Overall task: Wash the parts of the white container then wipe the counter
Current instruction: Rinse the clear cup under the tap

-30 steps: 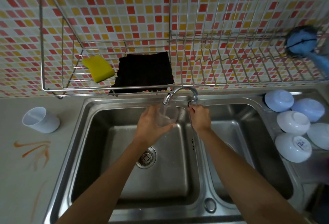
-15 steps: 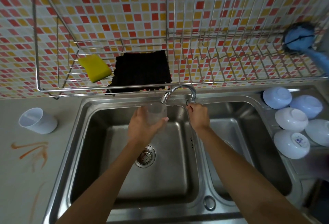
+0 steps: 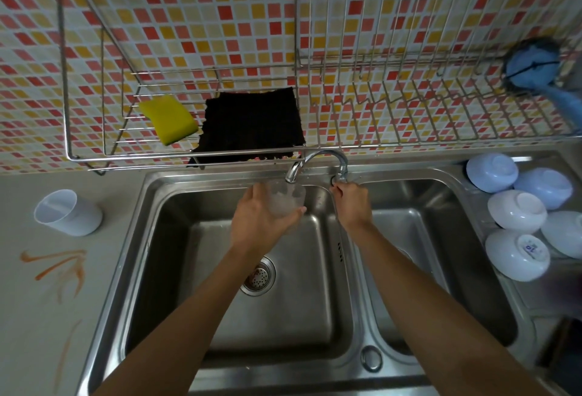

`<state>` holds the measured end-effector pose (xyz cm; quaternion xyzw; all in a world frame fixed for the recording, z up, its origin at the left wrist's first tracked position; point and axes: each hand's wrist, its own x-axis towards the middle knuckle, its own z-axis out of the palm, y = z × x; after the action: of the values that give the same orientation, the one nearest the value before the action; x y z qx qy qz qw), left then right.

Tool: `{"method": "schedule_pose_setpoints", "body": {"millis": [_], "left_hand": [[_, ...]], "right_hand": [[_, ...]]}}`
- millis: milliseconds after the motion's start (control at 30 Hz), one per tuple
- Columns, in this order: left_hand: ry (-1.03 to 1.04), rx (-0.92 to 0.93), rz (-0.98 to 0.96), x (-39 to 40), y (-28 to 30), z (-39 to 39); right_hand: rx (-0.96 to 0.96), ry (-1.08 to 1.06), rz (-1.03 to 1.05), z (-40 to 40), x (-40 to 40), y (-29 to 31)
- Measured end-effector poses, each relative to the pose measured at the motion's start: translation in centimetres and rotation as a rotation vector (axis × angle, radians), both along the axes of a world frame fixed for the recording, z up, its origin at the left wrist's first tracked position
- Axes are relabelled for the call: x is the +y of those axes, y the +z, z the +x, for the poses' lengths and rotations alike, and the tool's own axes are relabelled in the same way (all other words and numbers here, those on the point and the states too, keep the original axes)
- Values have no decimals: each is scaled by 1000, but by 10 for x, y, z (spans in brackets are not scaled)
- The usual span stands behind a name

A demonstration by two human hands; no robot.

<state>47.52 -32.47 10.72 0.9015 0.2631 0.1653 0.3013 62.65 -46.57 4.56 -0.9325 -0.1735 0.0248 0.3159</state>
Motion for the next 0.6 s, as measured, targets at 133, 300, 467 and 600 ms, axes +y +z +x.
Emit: {"method": "schedule_pose_setpoints", "body": {"millis": [133, 300, 467, 600], "left_hand": [[-62, 14, -9, 15, -6, -1], [-275, -11, -106, 11, -1, 2], [-357, -43, -151, 2, -5, 7], [-279, -61, -109, 4, -8, 9]], "right_hand": [[5, -12, -9, 0, 1, -1], [15, -19, -3, -1, 1, -1], [2, -4, -11, 0, 0, 0], [13, -15, -17, -3, 0, 3]]}}
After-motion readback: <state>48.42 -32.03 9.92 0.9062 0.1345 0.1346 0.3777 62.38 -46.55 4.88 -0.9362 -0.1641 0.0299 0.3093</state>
